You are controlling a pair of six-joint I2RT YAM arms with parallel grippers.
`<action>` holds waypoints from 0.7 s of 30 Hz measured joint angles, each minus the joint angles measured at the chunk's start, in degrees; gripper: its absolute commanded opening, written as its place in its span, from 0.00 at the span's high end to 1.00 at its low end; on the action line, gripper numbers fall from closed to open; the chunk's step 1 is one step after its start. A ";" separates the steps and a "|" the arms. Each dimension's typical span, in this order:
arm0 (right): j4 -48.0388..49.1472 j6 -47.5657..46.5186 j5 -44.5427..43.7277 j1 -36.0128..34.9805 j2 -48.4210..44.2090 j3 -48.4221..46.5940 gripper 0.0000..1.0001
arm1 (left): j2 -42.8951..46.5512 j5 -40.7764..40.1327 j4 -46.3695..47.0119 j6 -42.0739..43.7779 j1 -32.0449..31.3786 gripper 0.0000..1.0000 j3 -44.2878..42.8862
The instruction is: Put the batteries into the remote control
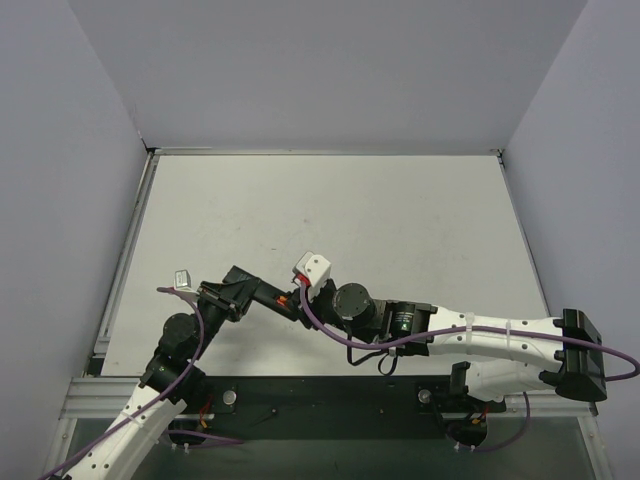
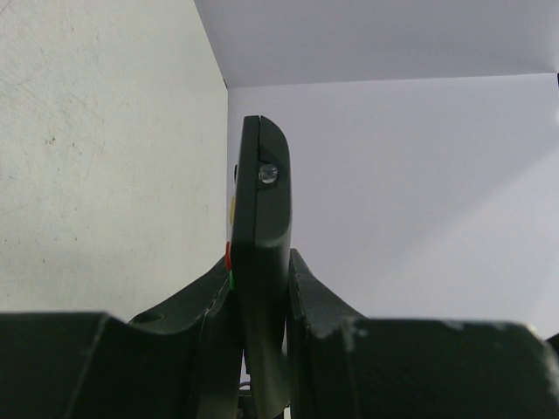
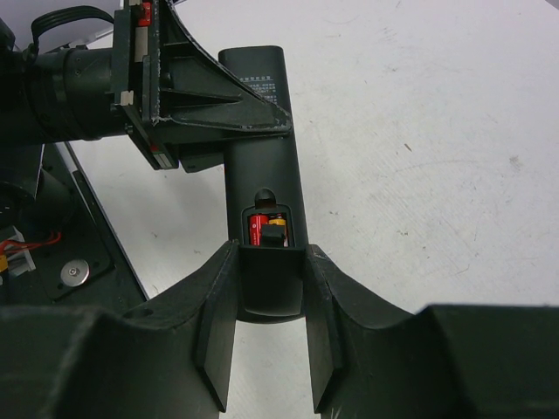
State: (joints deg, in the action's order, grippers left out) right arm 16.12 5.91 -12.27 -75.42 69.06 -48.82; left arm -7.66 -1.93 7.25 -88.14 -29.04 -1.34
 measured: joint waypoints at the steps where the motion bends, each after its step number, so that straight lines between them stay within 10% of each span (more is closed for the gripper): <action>1: 0.09 -0.04 0.00 0.00 0.00 0.00 0.96 | 0.00 -0.02 0.00 0.00 0.00 1.00 0.00; 21: 10.60 -1.81 1.22 0.83 -2.27 7.19 0.97 | -0.07 0.02 -0.04 -0.22 0.00 1.00 0.00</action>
State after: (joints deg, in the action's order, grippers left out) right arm 26.72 4.10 -11.05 -74.59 66.78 -41.63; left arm -7.73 -1.91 7.20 -88.36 -29.04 -1.34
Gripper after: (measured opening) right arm 0.274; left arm 0.297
